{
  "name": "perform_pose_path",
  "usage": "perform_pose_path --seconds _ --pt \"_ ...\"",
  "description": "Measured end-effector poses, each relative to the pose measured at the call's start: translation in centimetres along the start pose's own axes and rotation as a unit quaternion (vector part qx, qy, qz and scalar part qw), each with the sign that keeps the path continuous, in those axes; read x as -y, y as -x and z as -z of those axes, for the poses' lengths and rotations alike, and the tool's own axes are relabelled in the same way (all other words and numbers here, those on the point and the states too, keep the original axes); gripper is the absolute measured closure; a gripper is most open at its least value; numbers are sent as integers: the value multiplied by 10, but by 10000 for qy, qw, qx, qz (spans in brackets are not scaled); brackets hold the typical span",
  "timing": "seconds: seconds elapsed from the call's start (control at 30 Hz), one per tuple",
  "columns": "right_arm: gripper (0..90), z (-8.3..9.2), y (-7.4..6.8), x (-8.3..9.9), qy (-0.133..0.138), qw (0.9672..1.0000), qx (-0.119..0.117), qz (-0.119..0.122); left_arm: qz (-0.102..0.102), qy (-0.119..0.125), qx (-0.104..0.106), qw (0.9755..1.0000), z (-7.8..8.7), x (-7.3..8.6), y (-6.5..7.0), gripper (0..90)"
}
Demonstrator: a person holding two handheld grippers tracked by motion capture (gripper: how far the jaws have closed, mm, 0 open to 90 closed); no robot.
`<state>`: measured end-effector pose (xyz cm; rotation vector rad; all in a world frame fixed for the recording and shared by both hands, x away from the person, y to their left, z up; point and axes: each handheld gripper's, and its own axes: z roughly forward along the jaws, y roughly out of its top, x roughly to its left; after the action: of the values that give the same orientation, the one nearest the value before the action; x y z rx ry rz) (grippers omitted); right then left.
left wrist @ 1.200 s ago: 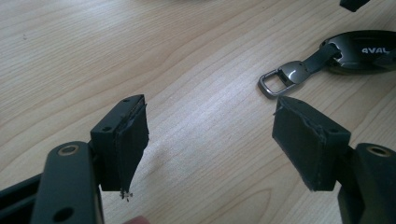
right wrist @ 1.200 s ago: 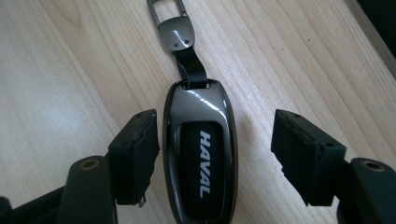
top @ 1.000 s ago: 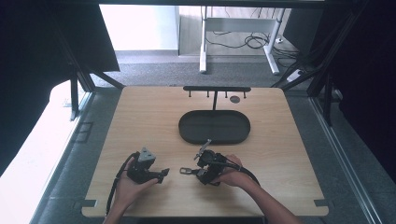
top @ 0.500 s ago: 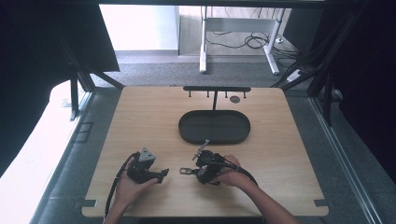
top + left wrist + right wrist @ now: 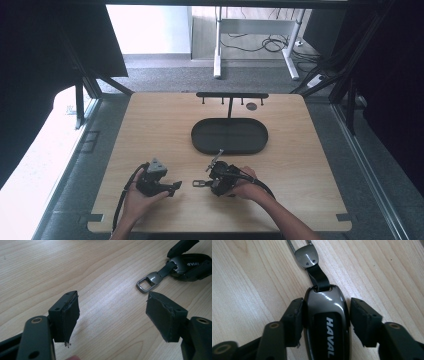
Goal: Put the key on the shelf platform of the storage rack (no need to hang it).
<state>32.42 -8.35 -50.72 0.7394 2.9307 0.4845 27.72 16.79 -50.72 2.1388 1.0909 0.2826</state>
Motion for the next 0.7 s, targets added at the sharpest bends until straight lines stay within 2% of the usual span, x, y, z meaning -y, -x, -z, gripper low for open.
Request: perform_pose_path --seconds 0.27,0.43,0.7 --pt "496 2 5 0 -160 9998 36 -139 39 17 132 9999 0 0 1 273" --pt "499 2 8 -1 -232 9996 -65 -140 59 33 159 9999 0 -1 1 272" --pt "500 21 13 -7 -22 9994 -263 -215 33 9 154 9999 0 -1 1 273"
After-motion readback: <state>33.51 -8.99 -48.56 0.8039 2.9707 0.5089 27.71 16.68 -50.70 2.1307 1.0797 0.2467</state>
